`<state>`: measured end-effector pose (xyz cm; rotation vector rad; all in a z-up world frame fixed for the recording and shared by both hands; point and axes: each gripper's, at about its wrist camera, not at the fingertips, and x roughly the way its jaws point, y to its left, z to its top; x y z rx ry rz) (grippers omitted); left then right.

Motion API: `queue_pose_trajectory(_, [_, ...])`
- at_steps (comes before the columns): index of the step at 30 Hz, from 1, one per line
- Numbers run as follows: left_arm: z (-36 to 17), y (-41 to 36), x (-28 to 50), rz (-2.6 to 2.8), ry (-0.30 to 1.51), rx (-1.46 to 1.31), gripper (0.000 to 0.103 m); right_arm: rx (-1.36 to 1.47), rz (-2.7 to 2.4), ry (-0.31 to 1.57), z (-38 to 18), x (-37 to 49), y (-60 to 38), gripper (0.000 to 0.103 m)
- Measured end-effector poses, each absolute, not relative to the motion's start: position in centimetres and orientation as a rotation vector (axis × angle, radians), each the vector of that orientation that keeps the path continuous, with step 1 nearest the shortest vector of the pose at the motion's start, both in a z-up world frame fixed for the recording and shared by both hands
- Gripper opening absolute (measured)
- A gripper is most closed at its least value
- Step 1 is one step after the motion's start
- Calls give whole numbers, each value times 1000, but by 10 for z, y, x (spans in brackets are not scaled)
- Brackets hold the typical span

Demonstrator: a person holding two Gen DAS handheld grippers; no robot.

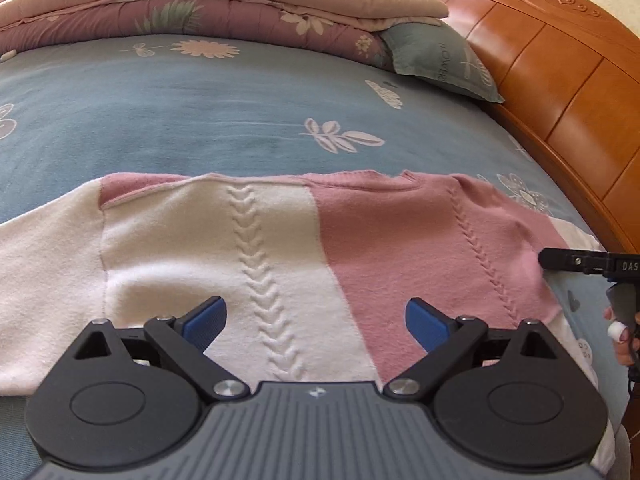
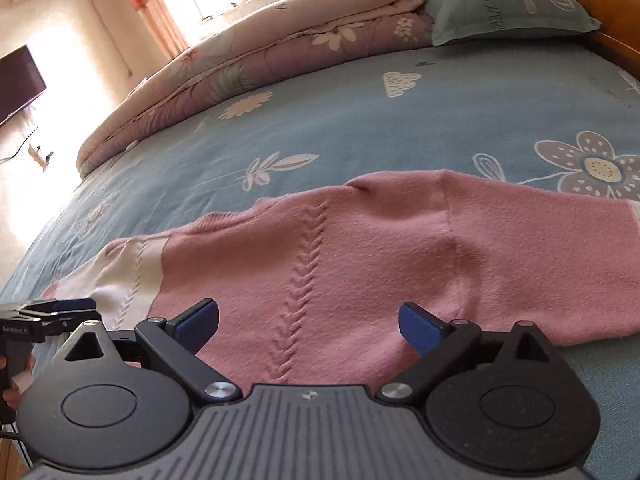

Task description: Fold clothes

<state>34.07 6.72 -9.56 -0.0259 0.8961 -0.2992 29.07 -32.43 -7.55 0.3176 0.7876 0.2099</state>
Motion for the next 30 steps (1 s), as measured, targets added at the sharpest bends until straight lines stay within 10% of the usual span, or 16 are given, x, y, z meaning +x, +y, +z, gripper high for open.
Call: queue_pose_trajectory(30, [-67,135,237,-297,822,-503,96,133,176,806,-99,189,-231,103])
